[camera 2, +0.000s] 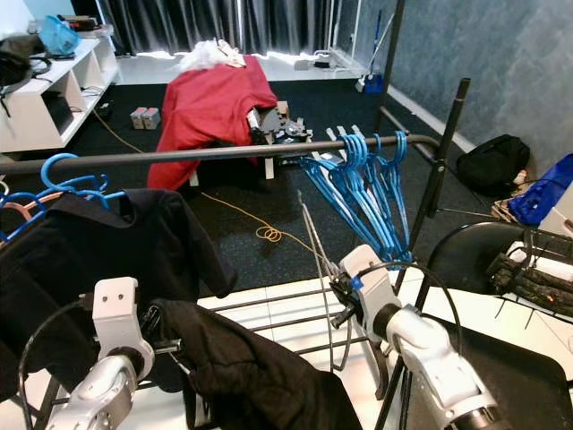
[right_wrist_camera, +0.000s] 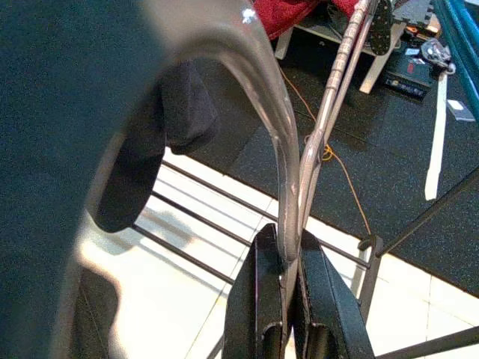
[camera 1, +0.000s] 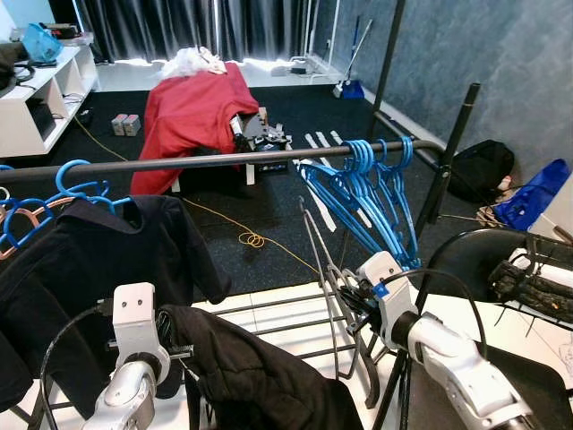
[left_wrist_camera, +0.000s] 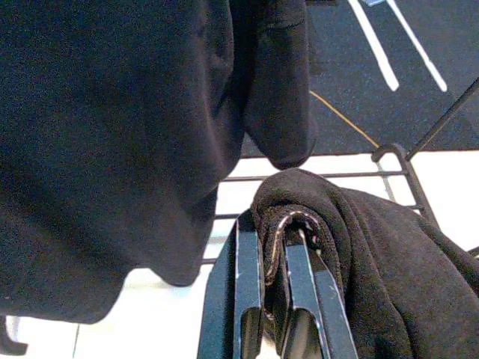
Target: Hang hanger
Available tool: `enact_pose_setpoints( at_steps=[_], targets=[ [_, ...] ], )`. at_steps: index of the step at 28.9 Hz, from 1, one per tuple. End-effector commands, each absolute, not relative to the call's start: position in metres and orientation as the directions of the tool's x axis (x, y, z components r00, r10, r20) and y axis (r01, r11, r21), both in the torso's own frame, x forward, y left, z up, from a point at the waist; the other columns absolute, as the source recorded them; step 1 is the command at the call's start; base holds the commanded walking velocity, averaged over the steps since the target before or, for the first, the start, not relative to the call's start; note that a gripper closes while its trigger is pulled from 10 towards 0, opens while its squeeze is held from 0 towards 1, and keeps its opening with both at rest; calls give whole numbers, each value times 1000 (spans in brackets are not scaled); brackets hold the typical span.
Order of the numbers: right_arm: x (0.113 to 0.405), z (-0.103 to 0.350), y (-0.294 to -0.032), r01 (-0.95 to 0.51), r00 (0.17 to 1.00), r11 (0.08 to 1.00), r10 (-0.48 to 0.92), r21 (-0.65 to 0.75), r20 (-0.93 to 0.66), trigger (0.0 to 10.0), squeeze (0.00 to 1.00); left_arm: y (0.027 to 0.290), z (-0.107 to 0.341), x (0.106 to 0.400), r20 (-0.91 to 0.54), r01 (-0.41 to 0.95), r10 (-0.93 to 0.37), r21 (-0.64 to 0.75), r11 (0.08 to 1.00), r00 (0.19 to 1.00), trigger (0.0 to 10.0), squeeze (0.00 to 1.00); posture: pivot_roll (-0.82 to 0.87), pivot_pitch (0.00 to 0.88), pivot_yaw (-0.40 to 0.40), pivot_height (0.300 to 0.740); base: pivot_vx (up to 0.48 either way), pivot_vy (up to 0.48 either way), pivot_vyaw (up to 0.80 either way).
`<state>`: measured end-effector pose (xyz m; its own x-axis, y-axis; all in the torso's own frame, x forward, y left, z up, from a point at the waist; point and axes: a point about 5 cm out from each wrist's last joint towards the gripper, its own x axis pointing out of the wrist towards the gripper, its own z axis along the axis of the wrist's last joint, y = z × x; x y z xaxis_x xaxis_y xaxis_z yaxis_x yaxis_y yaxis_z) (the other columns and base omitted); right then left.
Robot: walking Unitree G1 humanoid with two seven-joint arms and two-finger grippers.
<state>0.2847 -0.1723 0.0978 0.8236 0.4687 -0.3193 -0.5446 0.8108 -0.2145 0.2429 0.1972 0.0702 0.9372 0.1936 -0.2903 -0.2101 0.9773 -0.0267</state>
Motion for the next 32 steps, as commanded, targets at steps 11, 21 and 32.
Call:
enact_pose_setpoints(
  at_steps=[11, 21, 32],
  targets=[
    [287, 94, -190, -379, 912, 898, 321, -223, -255, 10000, 0, 189, 87, 250, -215, -141, 150, 59, 988, 965, 10000, 0, -9, 0, 61, 740, -365, 0, 0],
    [285, 87, -192, -361, 915, 904, 297, -228, -272, 10000, 0, 191, 86, 249, -224, -140, 152, 73, 988, 962, 10000, 0, 9, 0, 55, 740, -370, 0, 0],
    [287, 84, -192, -341, 923, 920, 289, -192, -253, 10000, 0, 168, 87, 258, -238, -37, 13, -96, 995, 971, 10000, 0, 3, 0, 58, 740, -89, 0, 139]
  ],
)
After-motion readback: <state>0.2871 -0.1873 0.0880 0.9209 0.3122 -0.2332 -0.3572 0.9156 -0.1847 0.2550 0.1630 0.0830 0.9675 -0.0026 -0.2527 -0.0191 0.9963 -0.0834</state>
